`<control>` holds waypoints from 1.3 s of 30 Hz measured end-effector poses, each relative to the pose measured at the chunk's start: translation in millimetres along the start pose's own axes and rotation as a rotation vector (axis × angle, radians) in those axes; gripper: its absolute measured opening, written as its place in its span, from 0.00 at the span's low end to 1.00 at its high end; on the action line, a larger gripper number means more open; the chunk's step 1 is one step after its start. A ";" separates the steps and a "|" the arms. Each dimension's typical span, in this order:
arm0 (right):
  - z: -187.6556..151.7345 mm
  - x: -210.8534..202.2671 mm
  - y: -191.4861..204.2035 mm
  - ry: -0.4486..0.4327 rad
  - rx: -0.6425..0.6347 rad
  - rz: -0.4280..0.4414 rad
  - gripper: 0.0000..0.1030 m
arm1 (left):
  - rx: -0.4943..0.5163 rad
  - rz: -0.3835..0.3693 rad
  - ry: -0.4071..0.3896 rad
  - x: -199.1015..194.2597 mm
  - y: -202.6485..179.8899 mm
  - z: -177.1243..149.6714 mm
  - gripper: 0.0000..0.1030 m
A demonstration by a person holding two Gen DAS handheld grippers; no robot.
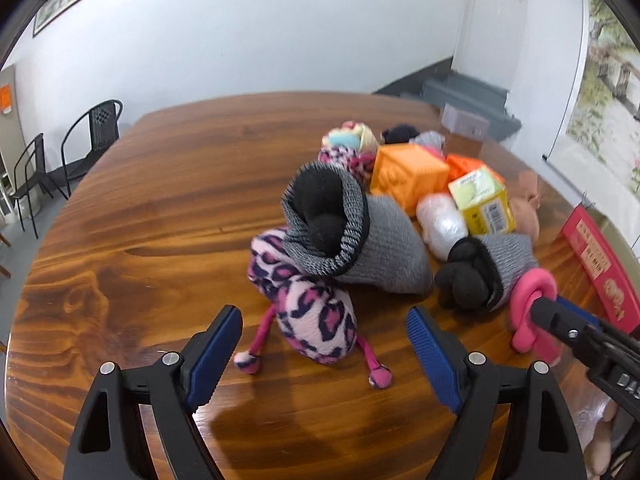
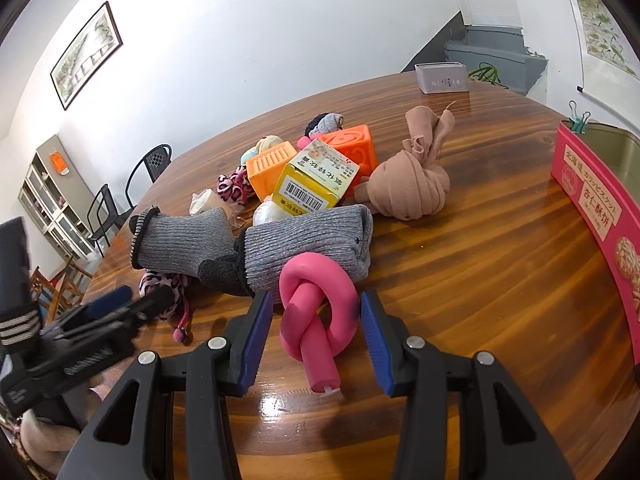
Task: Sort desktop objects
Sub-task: 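Grasp the pink leopard-print plush with the left gripper and lift it, then lift the pink foam tube with the right gripper while the left holds the plush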
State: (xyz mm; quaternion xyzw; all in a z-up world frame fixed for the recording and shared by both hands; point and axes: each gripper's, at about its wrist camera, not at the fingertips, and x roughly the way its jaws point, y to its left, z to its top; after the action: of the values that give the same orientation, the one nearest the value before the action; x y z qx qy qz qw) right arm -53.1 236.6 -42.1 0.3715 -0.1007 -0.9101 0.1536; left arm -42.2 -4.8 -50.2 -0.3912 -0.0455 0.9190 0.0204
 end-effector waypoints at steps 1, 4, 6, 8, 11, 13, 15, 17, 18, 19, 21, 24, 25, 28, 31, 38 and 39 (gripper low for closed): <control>0.1 0.2 0.0 0.001 0.000 0.000 0.48 | 0.003 0.008 0.007 3.6 0.0 1.0 0.83; -0.1 0.5 -0.2 0.004 0.001 0.002 0.48 | -0.002 0.015 0.049 18.5 3.7 6.5 0.64; -0.2 0.6 -0.1 0.005 0.001 0.002 0.48 | -0.016 0.014 0.075 27.7 8.6 10.8 0.51; -0.4 0.7 0.0 0.006 0.000 0.003 0.48 | -0.018 0.017 0.072 29.4 11.7 13.4 0.38; -0.2 1.1 -0.4 0.008 0.001 0.004 0.48 | -0.037 0.017 0.067 26.4 18.0 11.4 0.33; 0.1 1.0 -0.8 0.006 0.003 0.007 0.48 | -0.051 0.019 0.048 19.3 21.9 10.1 0.32; -0.1 -0.3 -0.1 -0.001 0.000 0.012 0.48 | -0.062 0.030 0.005 6.7 25.6 9.9 0.32; -0.3 -2.1 1.4 -0.012 -0.007 0.019 0.48 | -0.070 0.045 -0.050 -8.4 29.1 10.1 0.32; -0.4 -2.8 2.4 -0.016 -0.011 0.023 0.48 | -0.071 0.055 -0.083 -16.7 30.1 10.0 0.32; -0.4 -3.4 3.5 -0.020 -0.015 0.027 0.48 | -0.072 0.066 -0.113 -24.5 31.0 10.0 0.32; -0.4 -4.3 5.2 -0.027 -0.021 0.035 0.46 | -0.072 0.075 -0.177 -40.4 31.7 10.0 0.32; -0.4 -4.6 5.6 -0.031 -0.018 0.040 0.42 | -0.061 0.063 -0.230 -54.1 29.7 10.6 0.32; -0.3 -4.5 5.1 -0.031 -0.015 0.040 0.41 | -0.061 0.053 -0.232 -55.2 29.0 10.3 0.32; 0.0 -4.3 3.9 -0.031 -0.004 0.036 0.34 | -0.060 0.033 -0.233 -56.3 26.5 10.6 0.32; -0.6 -4.2 3.6 -0.025 0.000 0.023 0.25 | -0.067 0.023 -0.252 -66.7 31.6 7.1 0.32; -5.3 -4.0 10.5 0.004 -0.036 -0.025 0.29 | -0.097 0.002 -0.265 -75.7 44.2 2.9 0.32; -5.7 -3.6 11.2 0.008 -0.041 -0.032 0.36 | -0.098 -0.002 -0.262 -76.3 44.9 2.0 0.32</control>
State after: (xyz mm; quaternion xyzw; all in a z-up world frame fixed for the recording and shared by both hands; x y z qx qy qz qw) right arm -44.4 227.1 -40.5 0.3736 -0.0755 -0.9127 0.1471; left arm 9.1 -55.2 1.4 -0.2683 -0.0930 0.9588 -0.0038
